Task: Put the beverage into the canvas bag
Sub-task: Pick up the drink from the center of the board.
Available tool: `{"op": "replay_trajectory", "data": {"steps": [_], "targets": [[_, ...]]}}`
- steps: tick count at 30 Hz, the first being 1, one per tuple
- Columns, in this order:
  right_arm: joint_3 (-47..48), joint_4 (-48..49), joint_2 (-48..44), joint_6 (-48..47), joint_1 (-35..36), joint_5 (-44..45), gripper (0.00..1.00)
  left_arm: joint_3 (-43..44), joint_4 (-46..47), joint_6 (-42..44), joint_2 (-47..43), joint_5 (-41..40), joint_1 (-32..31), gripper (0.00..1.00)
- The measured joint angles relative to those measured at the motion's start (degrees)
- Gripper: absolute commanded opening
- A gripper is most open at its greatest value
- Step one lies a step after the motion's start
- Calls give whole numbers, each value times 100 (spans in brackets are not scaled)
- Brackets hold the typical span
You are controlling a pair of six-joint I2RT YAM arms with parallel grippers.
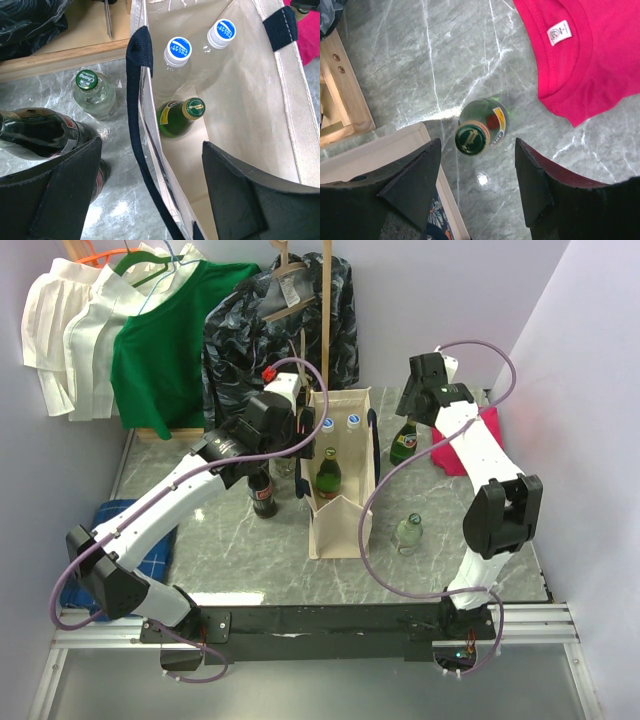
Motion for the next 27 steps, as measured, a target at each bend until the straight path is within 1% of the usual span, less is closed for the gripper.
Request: {"op": "replay_trajectory", "data": {"steps": [8, 15, 16, 18, 27], "targets": [[240, 2, 369, 2, -13, -76, 65, 20, -2, 37, 55, -74, 0, 89], [243, -4, 470, 4, -13, -136, 59, 20, 0, 48, 57, -98, 0, 90], [243, -2, 470, 7, -13, -138, 56, 20, 0, 48, 57, -98, 0, 90], [243, -4, 472, 4, -13, -142, 55, 20, 0, 48, 57, -98, 0, 90], [247, -24, 557, 9, -13, -144, 54, 20, 0, 46, 57, -98, 15, 91]]}}
